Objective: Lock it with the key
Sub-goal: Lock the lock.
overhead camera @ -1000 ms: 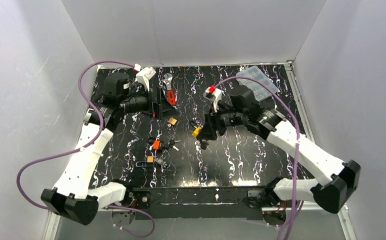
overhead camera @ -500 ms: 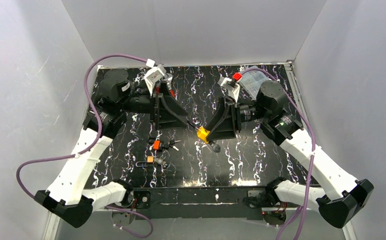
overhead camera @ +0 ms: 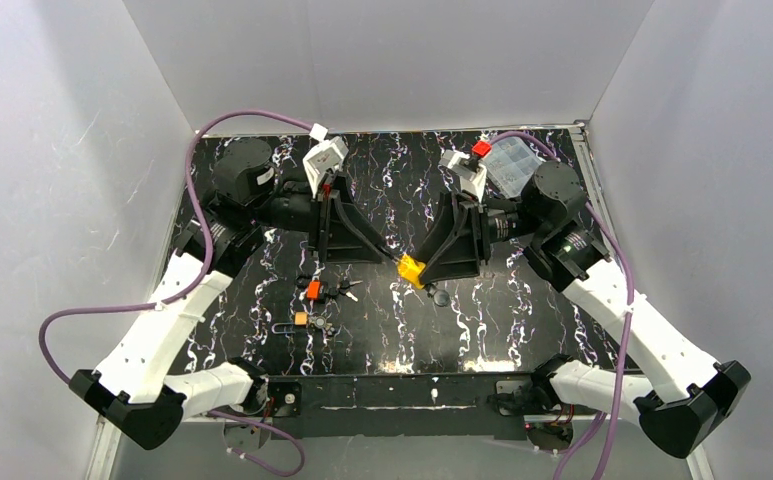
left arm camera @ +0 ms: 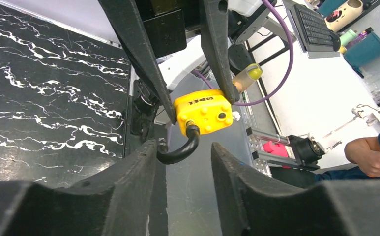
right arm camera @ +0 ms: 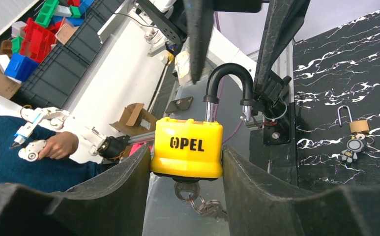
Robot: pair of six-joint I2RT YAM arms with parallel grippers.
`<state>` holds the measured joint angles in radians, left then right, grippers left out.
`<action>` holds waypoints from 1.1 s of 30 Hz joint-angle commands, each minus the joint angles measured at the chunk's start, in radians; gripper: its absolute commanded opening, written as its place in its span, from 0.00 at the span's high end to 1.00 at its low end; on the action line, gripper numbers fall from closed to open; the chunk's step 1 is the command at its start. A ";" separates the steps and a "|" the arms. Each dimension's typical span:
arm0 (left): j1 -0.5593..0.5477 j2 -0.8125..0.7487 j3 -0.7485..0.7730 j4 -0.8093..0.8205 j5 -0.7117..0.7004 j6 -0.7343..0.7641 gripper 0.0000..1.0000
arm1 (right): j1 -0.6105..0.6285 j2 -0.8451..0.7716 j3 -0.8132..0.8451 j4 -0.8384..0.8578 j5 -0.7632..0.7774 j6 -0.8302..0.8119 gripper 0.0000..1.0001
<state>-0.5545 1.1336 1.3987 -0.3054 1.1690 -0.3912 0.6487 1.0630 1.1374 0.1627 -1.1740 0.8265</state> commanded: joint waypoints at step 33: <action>-0.102 0.004 0.178 0.388 -0.550 -0.469 1.00 | -0.034 -0.047 0.060 0.343 0.529 0.045 0.28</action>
<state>-0.6506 1.1637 1.5326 -0.0357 0.6689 -0.8207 0.6209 1.0256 1.1503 0.3859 -0.6834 0.8356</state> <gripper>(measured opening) 0.065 0.755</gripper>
